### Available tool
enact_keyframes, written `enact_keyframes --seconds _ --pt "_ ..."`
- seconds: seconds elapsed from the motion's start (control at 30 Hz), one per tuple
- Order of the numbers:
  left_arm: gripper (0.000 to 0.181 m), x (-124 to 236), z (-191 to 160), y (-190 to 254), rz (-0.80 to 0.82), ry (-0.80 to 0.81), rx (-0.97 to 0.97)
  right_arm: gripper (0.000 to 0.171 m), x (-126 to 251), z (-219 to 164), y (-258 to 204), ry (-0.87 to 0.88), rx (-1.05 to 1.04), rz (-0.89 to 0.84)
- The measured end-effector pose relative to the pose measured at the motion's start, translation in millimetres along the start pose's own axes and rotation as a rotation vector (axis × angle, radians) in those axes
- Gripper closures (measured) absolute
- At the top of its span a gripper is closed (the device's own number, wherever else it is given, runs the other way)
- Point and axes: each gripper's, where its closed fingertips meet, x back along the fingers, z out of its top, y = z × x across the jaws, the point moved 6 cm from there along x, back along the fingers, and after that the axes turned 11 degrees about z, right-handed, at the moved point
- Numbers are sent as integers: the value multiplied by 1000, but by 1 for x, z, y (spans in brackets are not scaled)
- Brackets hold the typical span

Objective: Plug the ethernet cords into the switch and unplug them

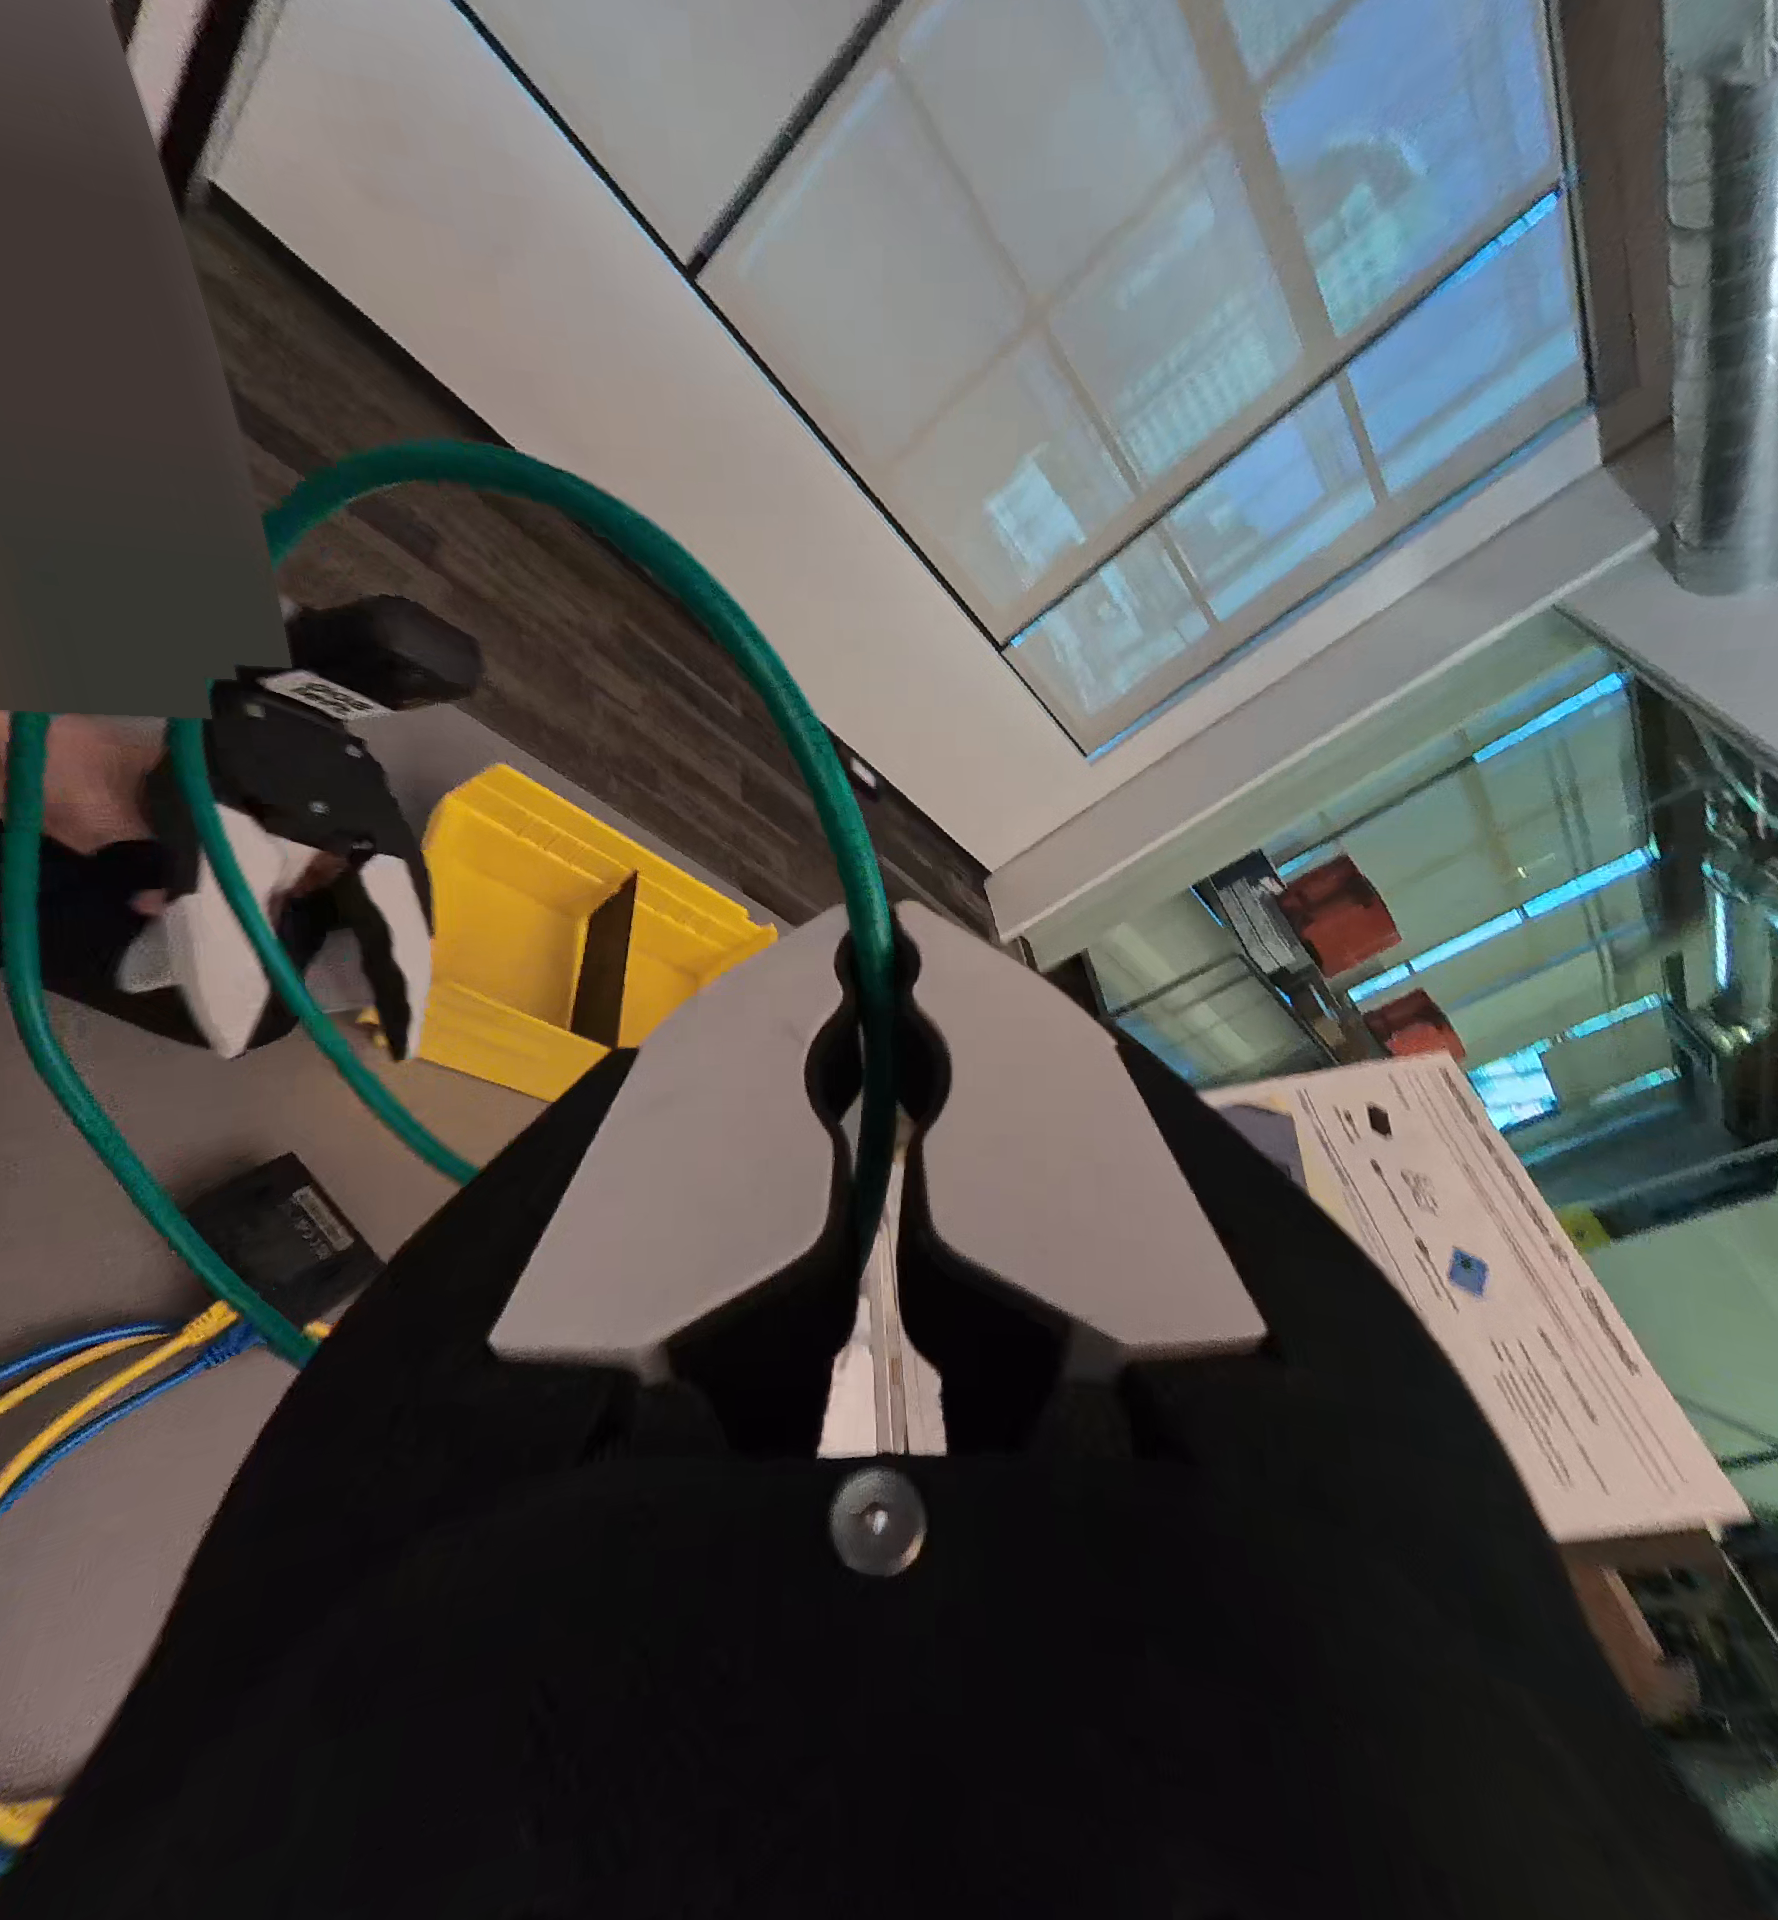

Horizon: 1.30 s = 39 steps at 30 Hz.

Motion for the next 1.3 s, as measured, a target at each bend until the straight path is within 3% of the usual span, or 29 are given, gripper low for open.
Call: enact_keyframes --seconds 0.17,0.37,0.53,0.63,0.73,0.8,1.0,1.17,1.3 --pt "124 -10 13 -5 -138 44 108 170 -12 11 -14 97 67 115" --pt "111 -37 35 9 -504 135 271 170 -17 14 -33 341 53 212" --pt "97 -64 48 29 -730 181 286 170 -10 20 -36 553 3 269" --pt "99 -59 58 47 -953 222 302 170 -6 20 -36 603 -6 270" --pt "113 -51 65 60 -1066 249 289 170 -3 12 -34 598 -21 250" --pt "113 -49 71 62 -1086 271 304 170 -1 4 -33 582 -30 231" --pt "140 -56 77 65 -1044 286 314 170 6 -18 -27 582 -79 176" --pt "130 -58 79 71 -996 322 296 170 10 -39 -19 573 -133 127" --pt "141 -58 84 76 -991 388 295 170 10 -53 -14 634 -199 117"
